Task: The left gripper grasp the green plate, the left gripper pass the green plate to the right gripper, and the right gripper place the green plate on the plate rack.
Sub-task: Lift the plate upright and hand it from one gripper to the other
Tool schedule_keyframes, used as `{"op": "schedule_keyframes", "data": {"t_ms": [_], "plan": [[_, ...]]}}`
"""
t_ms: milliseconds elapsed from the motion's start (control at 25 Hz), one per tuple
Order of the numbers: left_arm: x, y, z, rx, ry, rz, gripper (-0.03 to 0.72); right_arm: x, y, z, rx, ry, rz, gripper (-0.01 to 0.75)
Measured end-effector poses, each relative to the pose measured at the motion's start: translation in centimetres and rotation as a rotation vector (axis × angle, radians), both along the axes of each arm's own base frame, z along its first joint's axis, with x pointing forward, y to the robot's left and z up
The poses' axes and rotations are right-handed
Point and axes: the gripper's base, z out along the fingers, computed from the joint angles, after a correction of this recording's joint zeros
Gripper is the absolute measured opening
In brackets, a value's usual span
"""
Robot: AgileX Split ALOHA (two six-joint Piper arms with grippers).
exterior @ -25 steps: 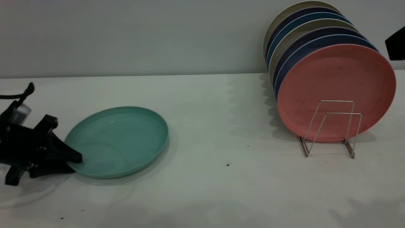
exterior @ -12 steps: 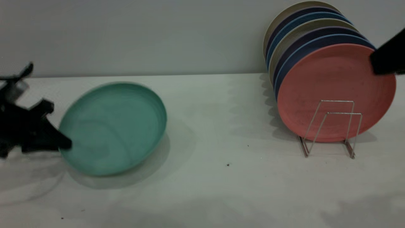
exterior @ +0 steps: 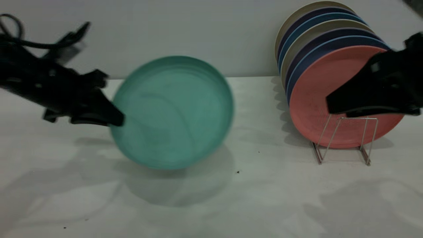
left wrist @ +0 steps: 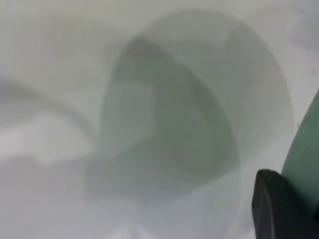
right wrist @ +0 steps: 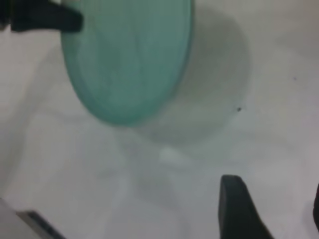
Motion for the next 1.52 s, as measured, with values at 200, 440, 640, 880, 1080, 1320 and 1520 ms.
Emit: {"op": "schedule_keyframes", "data": {"t_ms": [200,440,640,880,1080,1320,1520], "plan": [[-0.5,-2.9,-0.1,0.003,0.019,-0.044,0.015,1.3,0.2,-2.8,0.008,0.022,0.001,0.386],[-1.6,-6.8,-0.1,0.010,0.042,-0.099,0.015,1.8,0.6,-4.6,0.054,0.065,0.039,0.386],[-2.4,-8.8,-0.2,0.022,0.037,-0.149,0.015,2.0,0.7,-4.5,0.052,0.060,0.039,0.386],[-2.4,-9.2,-0.1,-0.001,0.042,-0.142,0.015,2.4,0.1,-4.8,-0.024,0.060,0.000,0.371],[-2.5,-9.7,0.4,-0.074,0.033,-0.165,0.019,2.7,0.1,-5.5,-0.021,0.078,-0.002,0.330],[-2.8,-10.1,0.7,-0.130,0.043,-0.192,0.018,2.5,1.0,-5.0,0.091,0.067,0.056,0.288],[-2.8,-10.1,0.8,-0.140,0.037,-0.211,0.021,2.5,1.2,-4.7,0.136,0.083,0.047,0.092]]}}
